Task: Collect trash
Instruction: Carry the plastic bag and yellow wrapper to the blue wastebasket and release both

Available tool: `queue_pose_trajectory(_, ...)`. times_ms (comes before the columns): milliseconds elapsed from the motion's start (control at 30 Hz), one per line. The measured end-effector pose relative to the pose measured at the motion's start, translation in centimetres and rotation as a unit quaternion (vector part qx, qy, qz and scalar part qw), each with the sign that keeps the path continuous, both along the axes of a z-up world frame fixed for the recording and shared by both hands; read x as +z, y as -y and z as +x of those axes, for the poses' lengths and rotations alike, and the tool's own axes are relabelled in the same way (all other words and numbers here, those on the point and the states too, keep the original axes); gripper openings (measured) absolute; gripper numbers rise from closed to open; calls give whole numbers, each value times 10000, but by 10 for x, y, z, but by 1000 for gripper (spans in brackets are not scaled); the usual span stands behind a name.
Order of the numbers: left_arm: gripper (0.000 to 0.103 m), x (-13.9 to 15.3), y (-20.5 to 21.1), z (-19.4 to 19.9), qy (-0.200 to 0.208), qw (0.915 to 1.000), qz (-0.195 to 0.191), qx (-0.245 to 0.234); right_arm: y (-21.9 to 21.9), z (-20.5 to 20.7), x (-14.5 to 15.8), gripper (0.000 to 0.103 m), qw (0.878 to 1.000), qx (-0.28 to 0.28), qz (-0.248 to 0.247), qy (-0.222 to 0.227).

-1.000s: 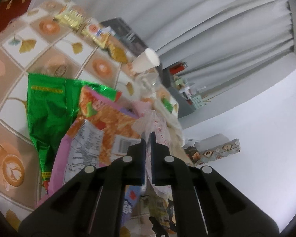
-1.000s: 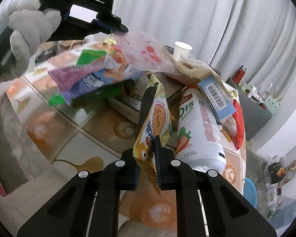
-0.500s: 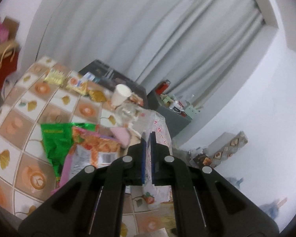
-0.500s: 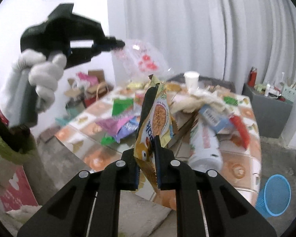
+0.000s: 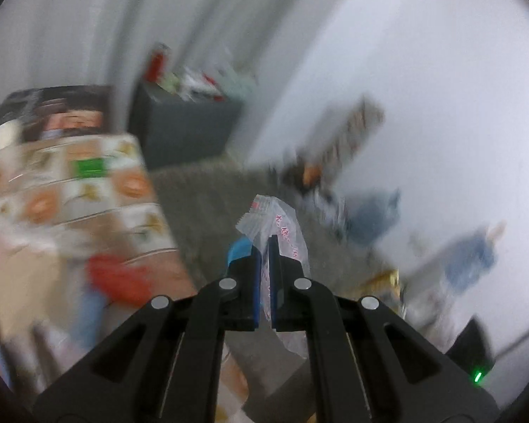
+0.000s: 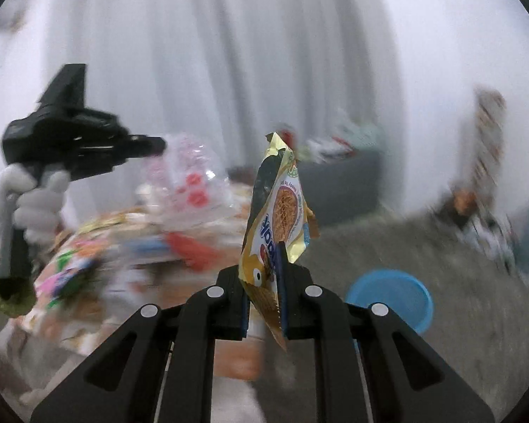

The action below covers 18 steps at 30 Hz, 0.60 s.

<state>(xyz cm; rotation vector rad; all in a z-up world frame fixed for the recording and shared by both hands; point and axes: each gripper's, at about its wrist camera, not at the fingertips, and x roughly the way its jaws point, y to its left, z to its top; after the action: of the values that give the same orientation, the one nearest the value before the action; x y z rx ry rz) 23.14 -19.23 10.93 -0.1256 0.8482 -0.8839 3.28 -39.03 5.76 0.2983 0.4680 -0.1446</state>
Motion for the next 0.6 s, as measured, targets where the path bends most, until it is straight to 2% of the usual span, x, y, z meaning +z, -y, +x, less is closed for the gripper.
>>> queue_pose_trajectory(100, 2, -39, 105, 22, -271, 9949, 789, -558, 69, 23, -39, 13, 9966, -366, 624, -399)
queue_pose_trajectory(233, 2, -95, 205, 42, -310, 9843, 1469, -924, 144, 57, -96, 13, 9842, -632, 1432, -834)
queue_pose_trajectory(367, 2, -142, 273, 60, -279, 9769, 1847, -1040, 207, 91, -147, 13, 9681, -763, 2172, -988)
queue_pose_trajectory(467, 3, -183, 315, 83, -586, 9703, 2078, -1089, 238, 120, -178, 14, 9628, -822, 2274, -1207)
queue_pose_trajectory(533, 9, -208, 335, 99, -868, 9682, 2142, -953, 259, 138, -202, 19, 9595, -918, 2318, -1310)
queue_pose_trajectory(567, 23, -219, 338, 107, -934, 9694, 2123, -804, 266, 146, -217, 25, 9550, -934, 2454, -1382)
queue_pose_trajectory(600, 47, -232, 342, 115, -973, 9695, 2149, -673, 274, 149, -227, 39, 9509, -1021, 2529, -1462)
